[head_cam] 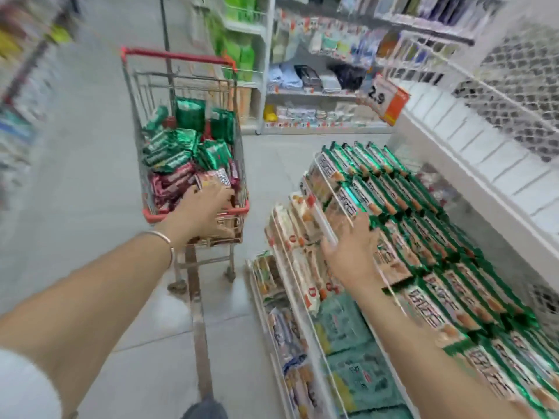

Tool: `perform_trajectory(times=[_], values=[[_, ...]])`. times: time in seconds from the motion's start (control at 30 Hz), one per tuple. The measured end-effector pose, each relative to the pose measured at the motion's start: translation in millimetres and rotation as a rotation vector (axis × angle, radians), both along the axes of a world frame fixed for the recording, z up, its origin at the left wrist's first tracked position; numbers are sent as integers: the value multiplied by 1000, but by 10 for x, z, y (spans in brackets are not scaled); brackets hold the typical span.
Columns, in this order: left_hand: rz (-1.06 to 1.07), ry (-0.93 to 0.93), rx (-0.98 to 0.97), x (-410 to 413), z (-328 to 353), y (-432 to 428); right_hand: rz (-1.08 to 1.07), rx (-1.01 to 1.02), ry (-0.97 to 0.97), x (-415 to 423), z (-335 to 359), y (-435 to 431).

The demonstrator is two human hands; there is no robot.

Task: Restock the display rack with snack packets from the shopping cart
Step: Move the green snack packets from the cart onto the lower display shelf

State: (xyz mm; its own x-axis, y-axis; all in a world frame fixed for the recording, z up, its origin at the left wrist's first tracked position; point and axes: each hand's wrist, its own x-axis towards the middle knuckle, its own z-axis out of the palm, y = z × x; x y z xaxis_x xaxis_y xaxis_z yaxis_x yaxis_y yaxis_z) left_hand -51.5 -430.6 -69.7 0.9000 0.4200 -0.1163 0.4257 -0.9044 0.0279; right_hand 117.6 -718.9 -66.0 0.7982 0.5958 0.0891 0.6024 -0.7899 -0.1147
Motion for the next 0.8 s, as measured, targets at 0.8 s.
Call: perform_trajectory(times=[0.8], values=[[573, 122, -344, 19, -494, 4362, 423, -212, 301, 580, -947, 5490]])
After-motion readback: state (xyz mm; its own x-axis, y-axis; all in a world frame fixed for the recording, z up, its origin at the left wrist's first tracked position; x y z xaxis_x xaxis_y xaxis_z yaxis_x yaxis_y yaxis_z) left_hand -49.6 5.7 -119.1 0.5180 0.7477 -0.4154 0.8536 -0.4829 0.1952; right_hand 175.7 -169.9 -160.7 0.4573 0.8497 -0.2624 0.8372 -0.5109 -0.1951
